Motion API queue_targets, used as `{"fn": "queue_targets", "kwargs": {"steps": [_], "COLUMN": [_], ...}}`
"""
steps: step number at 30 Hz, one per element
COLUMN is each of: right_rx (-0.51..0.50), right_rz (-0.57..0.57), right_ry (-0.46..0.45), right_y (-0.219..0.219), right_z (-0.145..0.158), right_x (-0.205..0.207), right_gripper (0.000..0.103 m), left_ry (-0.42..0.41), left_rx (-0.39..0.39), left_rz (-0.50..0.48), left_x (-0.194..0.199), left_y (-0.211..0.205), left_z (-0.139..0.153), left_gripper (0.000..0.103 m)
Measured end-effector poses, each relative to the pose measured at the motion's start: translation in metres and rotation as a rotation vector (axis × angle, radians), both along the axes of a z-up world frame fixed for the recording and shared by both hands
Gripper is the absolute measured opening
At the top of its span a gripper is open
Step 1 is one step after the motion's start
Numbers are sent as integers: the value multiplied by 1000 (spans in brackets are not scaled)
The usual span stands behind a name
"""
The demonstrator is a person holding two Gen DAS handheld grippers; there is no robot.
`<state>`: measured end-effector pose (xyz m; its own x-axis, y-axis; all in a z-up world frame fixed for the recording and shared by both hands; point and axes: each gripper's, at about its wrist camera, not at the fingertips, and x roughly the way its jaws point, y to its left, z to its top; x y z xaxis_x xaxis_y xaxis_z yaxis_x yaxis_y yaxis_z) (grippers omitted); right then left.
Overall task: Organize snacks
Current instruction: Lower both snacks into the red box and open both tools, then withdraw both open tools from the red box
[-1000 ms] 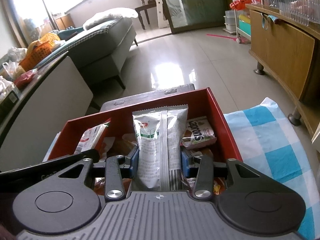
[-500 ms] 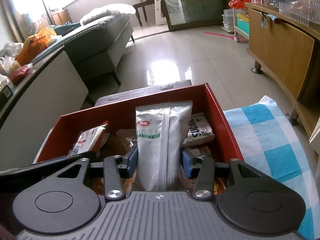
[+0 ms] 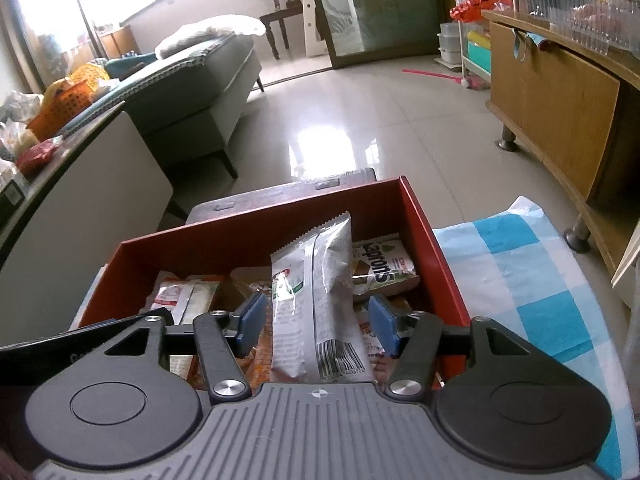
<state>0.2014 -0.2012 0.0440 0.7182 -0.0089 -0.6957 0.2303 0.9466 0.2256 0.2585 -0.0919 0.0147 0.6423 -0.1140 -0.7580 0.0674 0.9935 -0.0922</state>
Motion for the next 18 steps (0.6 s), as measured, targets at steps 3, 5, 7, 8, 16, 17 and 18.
{"fn": "queue_targets", "kwargs": {"steps": [3, 5, 7, 8, 16, 17, 18], "right_rx": [-8, -14, -24, -32, -78, -75, -71], "right_rz": [-1, -6, -5, -5, 12, 13, 16], "right_ry": [-6, -11, -15, -17, -18, -16, -15], "right_y": [1, 2, 5, 6, 20, 22, 23], "right_z": [6, 12, 18, 21, 41, 42, 43], "right_x": [-4, -7, -12, -14, -48, -53, -59], "right_gripper": [66, 67, 68, 68, 73, 76, 77], "left_ry": [-9, -16, -22, -24, -7, -2, 4], "left_rx": [-2, -3, 5, 10, 23, 23, 21], "left_rz": [1, 0, -4, -6, -21, -22, -24], "left_x": [-5, -10, -16, -18, -59, -65, -71], "left_y": [2, 5, 6, 7, 23, 25, 28], "left_z": [9, 16, 21, 24, 35, 35, 36], "left_gripper": [45, 47, 48, 48, 49, 49, 50]}}
